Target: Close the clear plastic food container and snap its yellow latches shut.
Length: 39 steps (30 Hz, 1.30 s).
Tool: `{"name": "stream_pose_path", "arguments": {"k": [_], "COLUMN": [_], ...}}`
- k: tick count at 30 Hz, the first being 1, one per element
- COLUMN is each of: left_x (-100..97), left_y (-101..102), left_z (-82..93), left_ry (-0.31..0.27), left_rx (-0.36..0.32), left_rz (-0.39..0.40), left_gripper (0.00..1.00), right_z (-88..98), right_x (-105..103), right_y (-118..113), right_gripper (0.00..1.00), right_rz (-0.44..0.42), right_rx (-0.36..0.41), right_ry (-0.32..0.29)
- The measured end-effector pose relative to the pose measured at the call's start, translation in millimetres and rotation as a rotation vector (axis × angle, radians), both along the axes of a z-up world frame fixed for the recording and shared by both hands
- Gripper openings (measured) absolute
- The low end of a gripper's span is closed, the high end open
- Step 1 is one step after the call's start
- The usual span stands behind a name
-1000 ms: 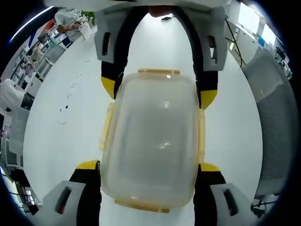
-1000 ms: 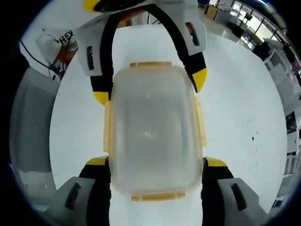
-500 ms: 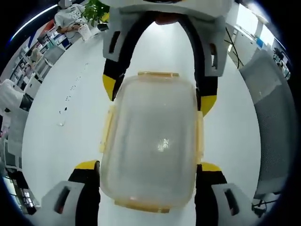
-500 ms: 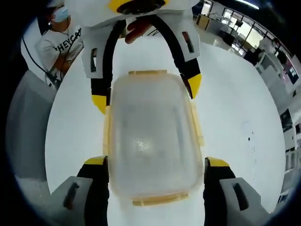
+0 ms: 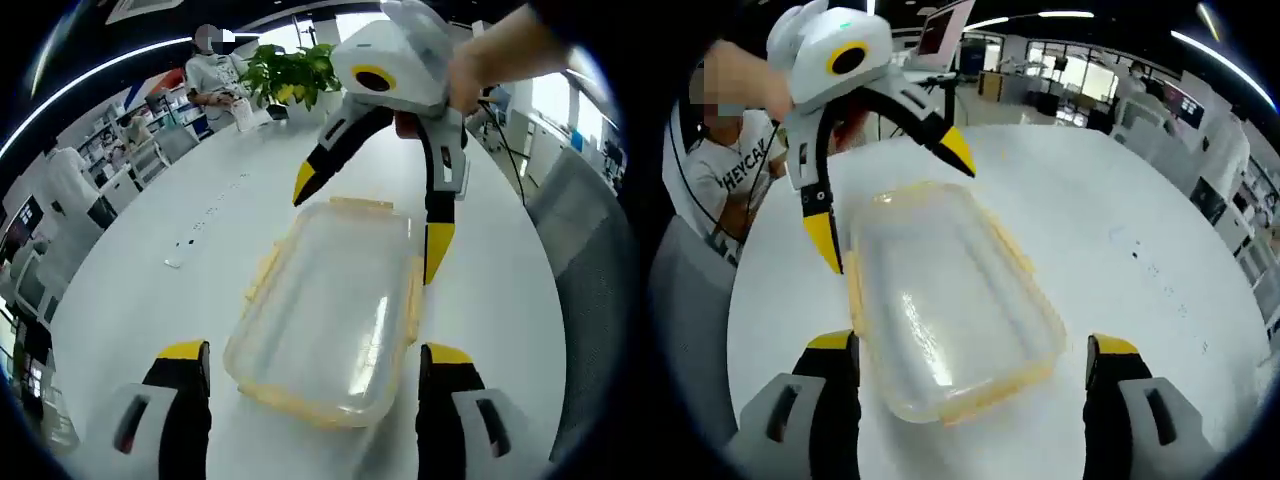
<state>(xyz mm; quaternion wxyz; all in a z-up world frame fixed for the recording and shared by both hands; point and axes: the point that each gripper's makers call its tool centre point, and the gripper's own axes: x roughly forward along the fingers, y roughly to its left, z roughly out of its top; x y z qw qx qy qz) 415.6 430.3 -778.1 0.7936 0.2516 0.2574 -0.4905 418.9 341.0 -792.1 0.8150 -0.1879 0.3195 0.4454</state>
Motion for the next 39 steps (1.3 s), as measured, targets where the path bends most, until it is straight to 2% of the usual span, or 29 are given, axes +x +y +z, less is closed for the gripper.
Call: {"name": "stream_pose_path", "arguments": {"k": [3, 4, 6, 9, 11, 14, 17, 20, 23, 26, 29, 34, 36, 39], "left_x": [-4.2, -4.5, -6.0, -17.4, -20.8, -26.0, -30.1, -35.6, -38.9, -42.4, -42.6, -43.5, -45.0, -47.5], "left_y": [3.6, 4.7, 9.8, 10.5, 12.8, 12.2, 13.9, 13.3, 16.1, 20.2, 21.8, 27.2, 30.2, 34.7], "left_z": [-4.5, -4.8, -8.2, -14.8, -18.6, -21.8, -27.6, -30.2, -35.3, -42.9, -41.2, -38.0, -36.7, -37.9], "left_ry": [-0.001, -0.004, 0.001, 0.084, 0.08, 0.101, 0.114, 0.116, 0.102, 0.127, 0.134, 0.117, 0.12, 0.129], "left_rx": [-0.042, -0.078, -0.102, -0.206, -0.208, -0.26, -0.268, -0.283, -0.27, -0.271, -0.291, -0.274, -0.285, -0.285], "left_rz": [0.052, 0.093, 0.137, 0.205, 0.212, 0.263, 0.291, 0.31, 0.319, 0.352, 0.375, 0.393, 0.406, 0.424], "left_gripper": [0.85, 0.87, 0.87, 0.86, 0.86, 0.87, 0.87, 0.87, 0.85, 0.85, 0.85, 0.85, 0.85, 0.85], "right_z": [-3.2, -5.2, -7.9, -9.9, -10.2, -10.1, -11.4, -14.6, -16.8, -16.4, -13.7, -8.2, -4.6, -4.6], "right_x": [-6.9, -9.7, -14.5, -24.3, -29.5, -37.5, -44.3, -49.0, -51.9, -54.5, -56.4, -57.0, -57.9, -61.7], "right_y": [-2.6, -3.4, -4.2, 1.5, 4.8, 7.5, 8.7, 8.1, 7.1, 6.3, 5.3, 1.2, -1.0, -1.6], "right_gripper": [0.92, 0.92, 0.9, 0.91, 0.95, 0.97, 0.99, 0.99, 0.99, 0.99, 0.96, 0.96, 0.95, 0.95], "right_rz": [-0.072, -0.081, -0.092, -0.118, -0.123, -0.168, -0.209, -0.228, -0.242, -0.264, -0.269, -0.292, -0.295, -0.3], "right_rx": [0.037, 0.033, 0.016, 0.056, 0.066, 0.1, 0.145, 0.151, 0.158, 0.179, 0.186, 0.2, 0.206, 0.216], "right_ry": [0.014, 0.017, -0.018, -0.018, -0.037, -0.044, -0.031, -0.033, -0.043, -0.024, -0.023, -0.031, -0.047, -0.039]}}
